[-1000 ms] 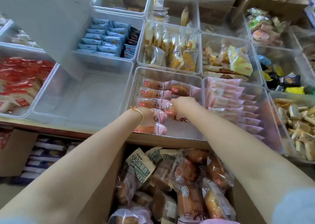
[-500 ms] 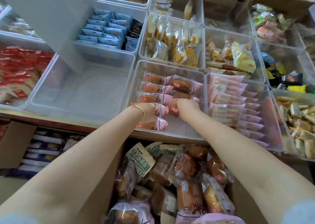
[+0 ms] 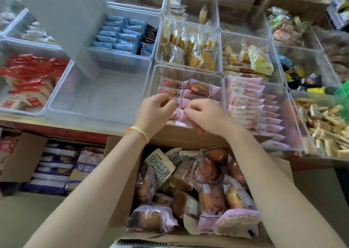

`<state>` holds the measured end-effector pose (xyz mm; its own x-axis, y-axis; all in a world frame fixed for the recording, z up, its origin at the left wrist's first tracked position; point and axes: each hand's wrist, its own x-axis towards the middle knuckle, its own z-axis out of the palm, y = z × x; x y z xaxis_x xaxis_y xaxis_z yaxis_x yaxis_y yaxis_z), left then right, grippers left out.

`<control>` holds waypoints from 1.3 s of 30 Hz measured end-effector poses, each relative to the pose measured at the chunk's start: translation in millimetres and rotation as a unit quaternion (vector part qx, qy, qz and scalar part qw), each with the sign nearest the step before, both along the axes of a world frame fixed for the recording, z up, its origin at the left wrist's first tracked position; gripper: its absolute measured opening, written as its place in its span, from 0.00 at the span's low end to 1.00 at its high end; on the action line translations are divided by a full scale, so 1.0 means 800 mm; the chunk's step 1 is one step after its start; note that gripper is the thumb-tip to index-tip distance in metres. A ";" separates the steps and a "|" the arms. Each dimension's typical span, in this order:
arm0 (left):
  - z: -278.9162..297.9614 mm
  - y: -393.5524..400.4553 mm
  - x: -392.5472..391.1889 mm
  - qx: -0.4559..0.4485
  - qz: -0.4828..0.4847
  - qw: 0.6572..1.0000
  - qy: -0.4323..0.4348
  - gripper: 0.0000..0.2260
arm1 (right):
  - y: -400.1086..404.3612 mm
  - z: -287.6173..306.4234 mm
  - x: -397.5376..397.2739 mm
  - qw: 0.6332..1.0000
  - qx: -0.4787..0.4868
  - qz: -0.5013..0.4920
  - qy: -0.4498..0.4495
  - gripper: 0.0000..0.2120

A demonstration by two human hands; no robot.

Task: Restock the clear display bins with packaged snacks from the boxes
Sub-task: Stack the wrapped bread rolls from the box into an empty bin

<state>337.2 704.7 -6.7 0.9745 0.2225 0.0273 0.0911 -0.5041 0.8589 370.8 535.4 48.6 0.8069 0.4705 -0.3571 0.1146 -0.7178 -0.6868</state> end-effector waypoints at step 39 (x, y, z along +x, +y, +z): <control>0.007 0.022 -0.133 -0.334 -0.121 0.926 0.131 0.26 | 0.023 -0.014 -0.155 0.842 0.415 -0.270 0.214 0.28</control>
